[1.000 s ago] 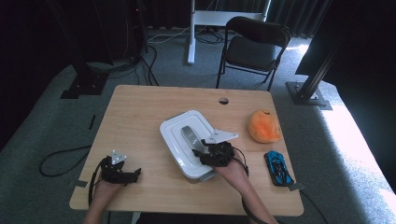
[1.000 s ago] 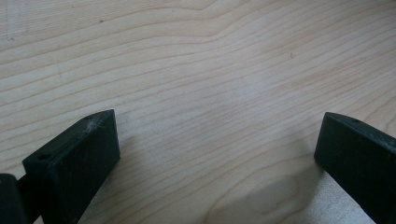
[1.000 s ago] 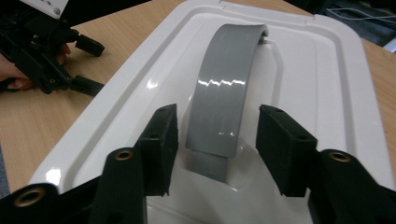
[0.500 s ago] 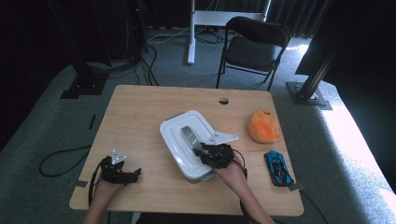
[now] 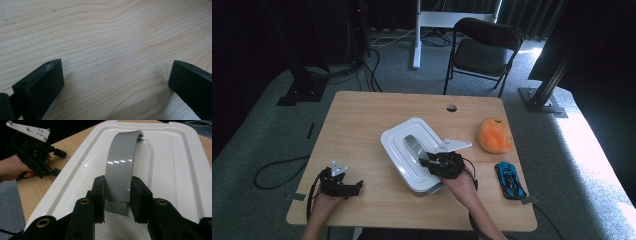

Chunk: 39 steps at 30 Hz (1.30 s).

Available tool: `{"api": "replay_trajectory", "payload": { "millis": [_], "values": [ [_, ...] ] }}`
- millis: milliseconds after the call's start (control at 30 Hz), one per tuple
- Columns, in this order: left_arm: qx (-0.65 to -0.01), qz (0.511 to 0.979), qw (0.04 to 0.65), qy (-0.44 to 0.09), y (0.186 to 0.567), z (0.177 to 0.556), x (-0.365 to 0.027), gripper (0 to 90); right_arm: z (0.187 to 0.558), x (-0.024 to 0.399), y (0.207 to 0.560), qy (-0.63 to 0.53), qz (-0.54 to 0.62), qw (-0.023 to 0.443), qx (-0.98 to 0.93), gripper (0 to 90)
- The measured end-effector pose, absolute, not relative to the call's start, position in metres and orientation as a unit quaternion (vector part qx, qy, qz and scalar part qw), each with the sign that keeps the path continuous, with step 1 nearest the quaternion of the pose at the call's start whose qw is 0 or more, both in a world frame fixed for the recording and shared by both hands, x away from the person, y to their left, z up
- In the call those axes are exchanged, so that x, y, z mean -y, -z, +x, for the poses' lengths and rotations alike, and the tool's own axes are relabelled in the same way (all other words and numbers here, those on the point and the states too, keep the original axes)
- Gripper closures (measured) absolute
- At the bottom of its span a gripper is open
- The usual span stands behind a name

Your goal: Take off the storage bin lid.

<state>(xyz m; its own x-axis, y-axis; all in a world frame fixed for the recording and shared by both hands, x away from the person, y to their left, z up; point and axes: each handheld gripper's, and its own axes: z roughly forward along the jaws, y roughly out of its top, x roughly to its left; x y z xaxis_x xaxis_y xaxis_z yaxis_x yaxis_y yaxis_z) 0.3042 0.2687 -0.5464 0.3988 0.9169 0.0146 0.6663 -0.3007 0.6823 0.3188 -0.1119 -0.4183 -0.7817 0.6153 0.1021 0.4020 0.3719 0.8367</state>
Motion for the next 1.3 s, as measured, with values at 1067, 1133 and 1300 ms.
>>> {"api": "replay_trajectory", "payload": {
  "millis": [1067,1133,1300],
  "values": [
    [-0.507,0.779,0.303,-0.208,0.546,0.304,-0.269,0.5,0.347,0.141,0.375,-0.483,0.341,0.162,-0.79,68.0],
    [-0.507,0.779,0.303,-0.208,0.546,0.304,-0.269,0.5,0.349,0.144,0.374,-0.486,0.344,0.16,-0.787,68.0],
    [-0.508,0.779,0.303,-0.208,0.546,0.304,-0.269,0.5,0.355,0.153,0.372,-0.487,0.357,0.167,-0.78,68.0]
  ]
}}
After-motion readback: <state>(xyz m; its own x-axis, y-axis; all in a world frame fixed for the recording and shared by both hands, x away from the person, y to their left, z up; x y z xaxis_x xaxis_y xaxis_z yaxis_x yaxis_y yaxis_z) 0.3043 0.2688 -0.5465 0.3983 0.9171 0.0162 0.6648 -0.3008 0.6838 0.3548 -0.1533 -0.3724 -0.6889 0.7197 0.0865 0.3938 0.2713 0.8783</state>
